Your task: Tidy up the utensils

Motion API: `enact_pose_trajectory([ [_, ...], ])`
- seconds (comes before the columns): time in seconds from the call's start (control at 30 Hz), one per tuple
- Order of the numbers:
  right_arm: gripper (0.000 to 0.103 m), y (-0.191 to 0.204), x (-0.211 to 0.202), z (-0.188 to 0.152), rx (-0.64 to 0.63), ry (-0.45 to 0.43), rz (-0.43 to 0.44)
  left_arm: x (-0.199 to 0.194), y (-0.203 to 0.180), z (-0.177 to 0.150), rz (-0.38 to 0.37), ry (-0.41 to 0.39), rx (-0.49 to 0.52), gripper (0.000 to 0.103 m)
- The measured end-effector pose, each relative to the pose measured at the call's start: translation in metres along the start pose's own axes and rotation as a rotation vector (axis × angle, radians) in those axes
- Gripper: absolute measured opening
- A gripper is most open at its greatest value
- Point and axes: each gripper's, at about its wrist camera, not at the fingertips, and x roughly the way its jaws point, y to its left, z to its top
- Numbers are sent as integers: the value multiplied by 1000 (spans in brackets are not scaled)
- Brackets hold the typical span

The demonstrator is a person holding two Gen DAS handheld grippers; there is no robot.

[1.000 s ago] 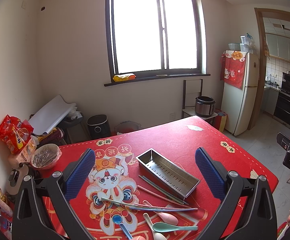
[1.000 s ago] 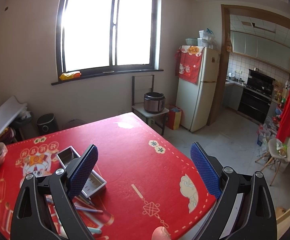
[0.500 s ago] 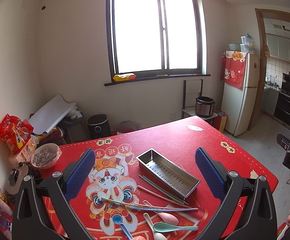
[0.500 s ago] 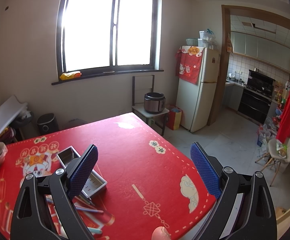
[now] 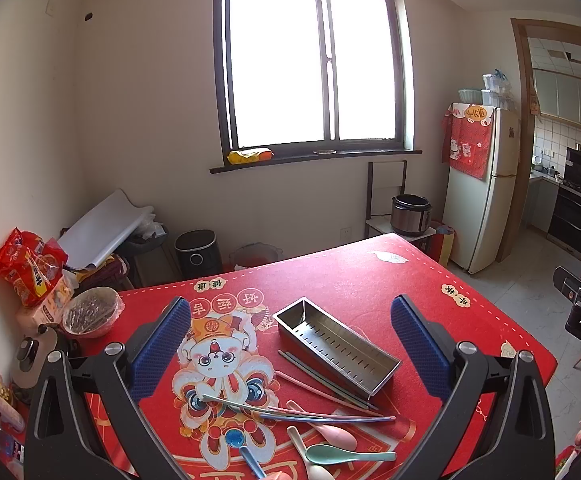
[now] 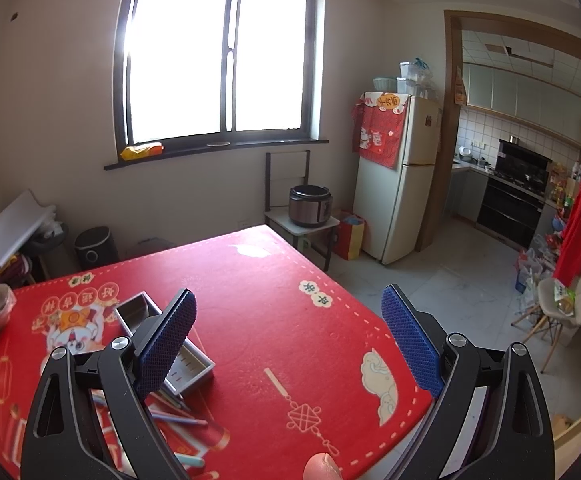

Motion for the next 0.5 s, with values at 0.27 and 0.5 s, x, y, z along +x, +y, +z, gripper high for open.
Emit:
enact_pose_trajectory([
  [0.27, 91, 4, 4, -3, 4, 13, 20, 0, 6, -2, 21, 11, -20, 98],
  [0.5, 91, 16, 30, -13, 0, 64, 139, 4, 26, -18, 99, 60, -59, 98],
])
